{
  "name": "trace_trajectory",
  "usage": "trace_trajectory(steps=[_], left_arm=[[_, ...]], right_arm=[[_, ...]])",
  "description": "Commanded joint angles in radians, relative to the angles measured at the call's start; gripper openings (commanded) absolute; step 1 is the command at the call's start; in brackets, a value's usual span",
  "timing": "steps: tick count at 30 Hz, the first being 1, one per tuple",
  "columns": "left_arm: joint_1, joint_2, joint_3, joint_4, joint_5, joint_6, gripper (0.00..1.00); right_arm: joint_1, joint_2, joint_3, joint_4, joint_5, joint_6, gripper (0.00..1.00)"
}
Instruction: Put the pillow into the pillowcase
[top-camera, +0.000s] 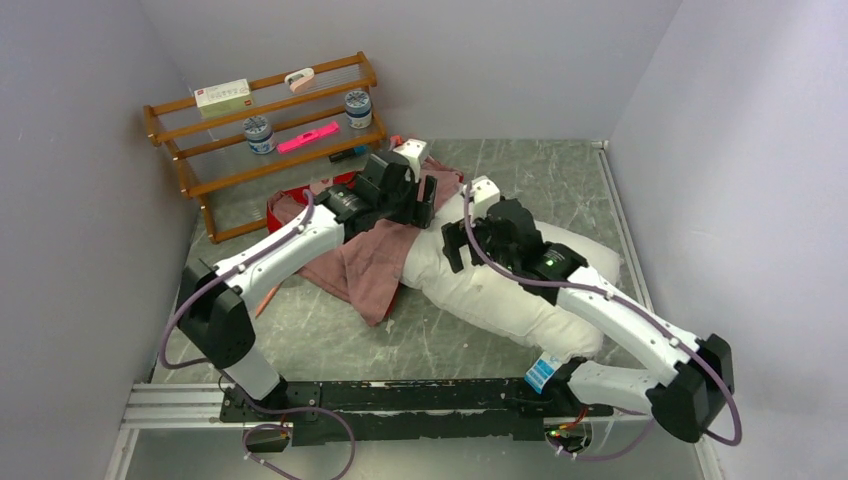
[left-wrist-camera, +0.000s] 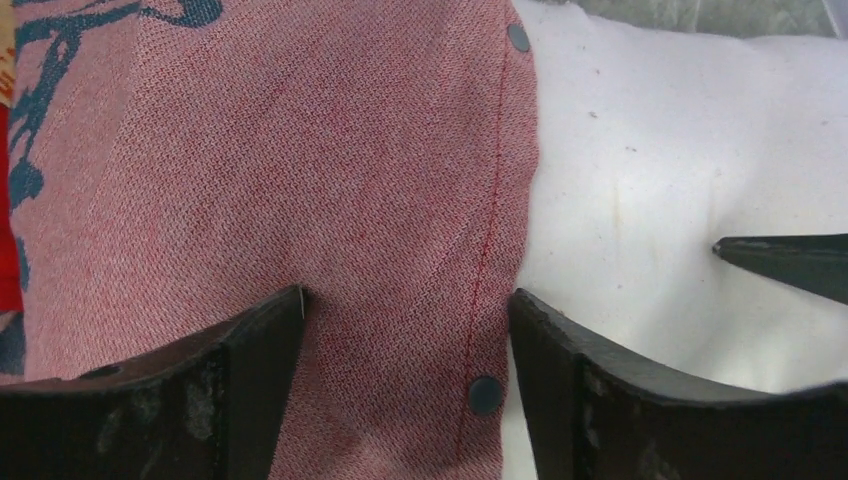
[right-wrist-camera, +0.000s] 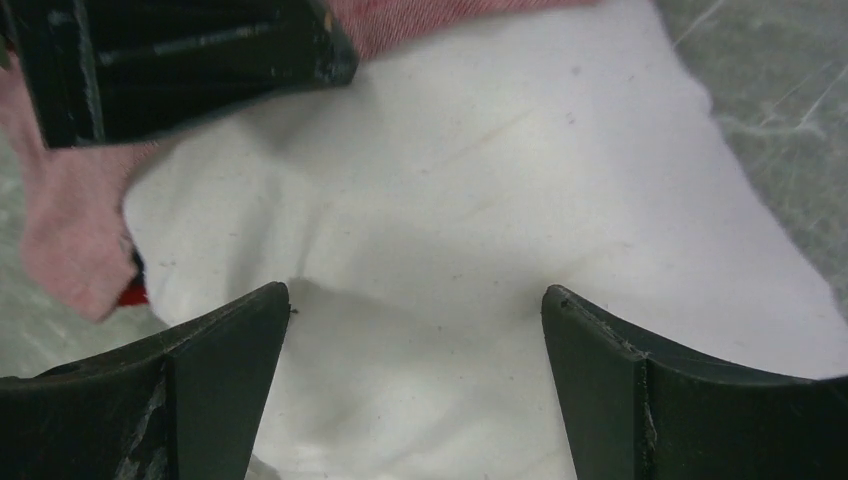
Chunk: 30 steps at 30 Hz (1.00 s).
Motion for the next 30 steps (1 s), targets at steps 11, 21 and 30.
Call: trace_trajectory(steps=[11,21,30], left_arm=[[0.000,0.048,0.215,0.147,0.191,-0.115,0.05],[-0.001,0.041,0.318,0.280,0.390,-0.302,0.05],[-0.062,0.057,0.239,0.628,0.559,-0.561,0.05]], right_arm=[[-0.021,-0.007,-0.147,0.313,-0.225,-0.031,0.20],[-0.010,-0.111,-0.194,0.515,-0.303,0.052,0.00],[-0.005,-0.073,-0.183,0.959,-0.107,0.267,0.00]])
